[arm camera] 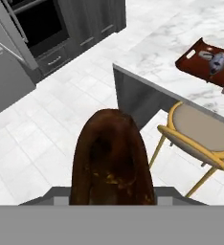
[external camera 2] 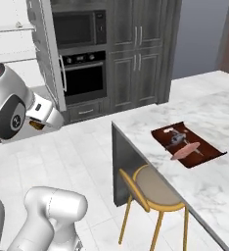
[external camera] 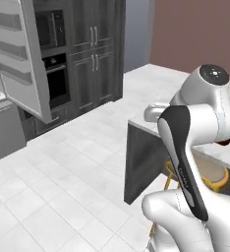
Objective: Gather the sweet potato and garlic from the fridge and place them on a tray on the dining counter. Then gather the fish and steak from the fridge and place them on the other tray.
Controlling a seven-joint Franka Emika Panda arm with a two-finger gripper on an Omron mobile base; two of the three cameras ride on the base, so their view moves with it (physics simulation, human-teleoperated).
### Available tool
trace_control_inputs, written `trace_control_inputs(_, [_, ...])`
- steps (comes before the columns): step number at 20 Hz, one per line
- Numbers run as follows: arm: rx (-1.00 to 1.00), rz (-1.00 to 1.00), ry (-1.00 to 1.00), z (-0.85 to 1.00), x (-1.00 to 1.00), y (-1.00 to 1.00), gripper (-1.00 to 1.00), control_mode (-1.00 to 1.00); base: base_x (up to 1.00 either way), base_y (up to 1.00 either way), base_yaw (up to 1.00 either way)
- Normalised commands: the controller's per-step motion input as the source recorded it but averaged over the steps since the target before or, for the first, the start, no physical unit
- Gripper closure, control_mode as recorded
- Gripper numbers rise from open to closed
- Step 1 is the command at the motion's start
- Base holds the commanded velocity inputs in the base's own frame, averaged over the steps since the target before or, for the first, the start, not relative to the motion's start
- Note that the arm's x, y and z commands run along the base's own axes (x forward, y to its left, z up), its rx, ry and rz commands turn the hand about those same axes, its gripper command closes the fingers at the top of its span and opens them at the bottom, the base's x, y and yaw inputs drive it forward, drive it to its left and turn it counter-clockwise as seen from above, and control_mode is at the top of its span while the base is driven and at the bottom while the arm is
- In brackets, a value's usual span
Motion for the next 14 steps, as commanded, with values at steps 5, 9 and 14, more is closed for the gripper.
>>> trace_control_inputs(5, [0.0,0.0,0.0,0.0,0.0,0.0,1.0,1.0,-0.47,-0.27,-0.23])
trace_control_inputs(9, [0.0,0.0,0.0,0.0,0.0,0.0,1.0,1.0,-0.2,-0.1,-0.32])
trace_control_inputs(14, [0.0,0.0,0.0,0.0,0.0,0.0,1.0,1.0,-0.01,0.0,-0.41])
